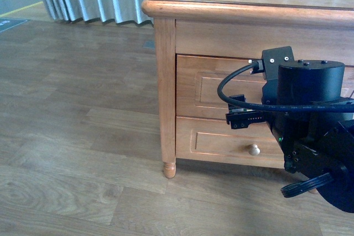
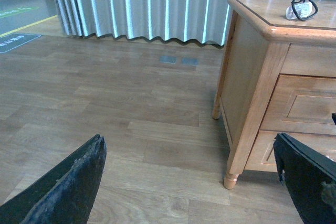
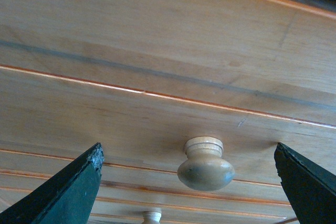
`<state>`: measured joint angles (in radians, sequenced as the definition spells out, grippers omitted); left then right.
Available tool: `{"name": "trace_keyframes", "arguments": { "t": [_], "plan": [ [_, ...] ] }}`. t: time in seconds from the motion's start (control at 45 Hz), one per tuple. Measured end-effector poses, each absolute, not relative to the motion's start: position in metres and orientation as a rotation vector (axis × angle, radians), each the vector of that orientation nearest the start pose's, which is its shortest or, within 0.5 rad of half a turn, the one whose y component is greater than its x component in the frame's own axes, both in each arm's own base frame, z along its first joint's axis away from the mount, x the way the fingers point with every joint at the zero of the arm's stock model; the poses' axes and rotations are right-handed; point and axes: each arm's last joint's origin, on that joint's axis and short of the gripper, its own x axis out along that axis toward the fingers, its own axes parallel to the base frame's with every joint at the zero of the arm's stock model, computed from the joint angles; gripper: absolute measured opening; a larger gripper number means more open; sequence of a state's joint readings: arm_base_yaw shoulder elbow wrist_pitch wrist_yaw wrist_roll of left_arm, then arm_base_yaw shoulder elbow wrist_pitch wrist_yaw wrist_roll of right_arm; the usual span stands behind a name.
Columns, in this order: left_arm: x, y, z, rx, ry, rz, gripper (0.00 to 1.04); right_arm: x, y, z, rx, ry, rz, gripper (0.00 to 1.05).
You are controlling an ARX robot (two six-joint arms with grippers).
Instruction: Put charger into drawer
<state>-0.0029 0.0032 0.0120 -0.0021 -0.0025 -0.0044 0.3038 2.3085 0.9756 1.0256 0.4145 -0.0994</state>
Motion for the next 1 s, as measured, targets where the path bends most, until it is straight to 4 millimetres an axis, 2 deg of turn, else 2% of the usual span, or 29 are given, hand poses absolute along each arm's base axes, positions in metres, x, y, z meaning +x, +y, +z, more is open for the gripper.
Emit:
{"name": "trace_keyframes", "arguments": {
  "t": [0.067, 0.156, 0.289, 0.378, 0.444, 0.533, 0.644, 0.889, 1.0],
  "plan": [
    [0.0972, -0.0002, 0.1671, -0.004, -0.007, 0.0, 0.99, 0.3887, 0.1094, 0.0466, -0.206, 0.293, -0.096, 0.95],
    [0.0972, -0.0002, 0.1671, -0.004, -0.007, 0.0, 0.99, 0.3891, 0.109, 0.0468, -0.206, 0.292, -0.1, 0.86],
    [0.0972, -0.0002, 0.1671, -0.004, -0.007, 0.0, 0.99, 0.3893, 0.1086, 0.0467, -0.206, 0.292, -0.102, 0.85],
    [0.0972, -0.0002, 0.1671, -0.004, -0.007, 0.0, 0.99, 0.3894, 0.1081, 0.0466, -0.207, 0.292, -0.103, 0.71],
    [0.0972, -0.0002, 0.1671, -0.004, -0.007, 0.0, 0.99, 0.3894, 0.108, 0.0463, -0.205, 0.293, -0.103, 0.71],
    [0.0972, -0.0002, 0.1671, -0.004, -0.007, 0.0, 0.99, 0.3895, 0.108, 0.0459, -0.206, 0.294, -0.103, 0.54],
    [0.0972, -0.0002, 0.1671, -0.004, -0.007, 0.0, 0.99, 0.3895, 0.1081, 0.0458, -0.207, 0.294, -0.103, 0.4],
    [0.0972, -0.0002, 0.1671, -0.004, -0.007, 0.0, 0.99, 0.3895, 0.1081, 0.0458, -0.207, 0.294, -0.102, 0.39],
    [0.0972, -0.0002, 0.1671, -0.004, -0.007, 0.0, 0.99, 0.3895, 0.1079, 0.0458, -0.209, 0.294, -0.107, 0.27]
  ]
}}
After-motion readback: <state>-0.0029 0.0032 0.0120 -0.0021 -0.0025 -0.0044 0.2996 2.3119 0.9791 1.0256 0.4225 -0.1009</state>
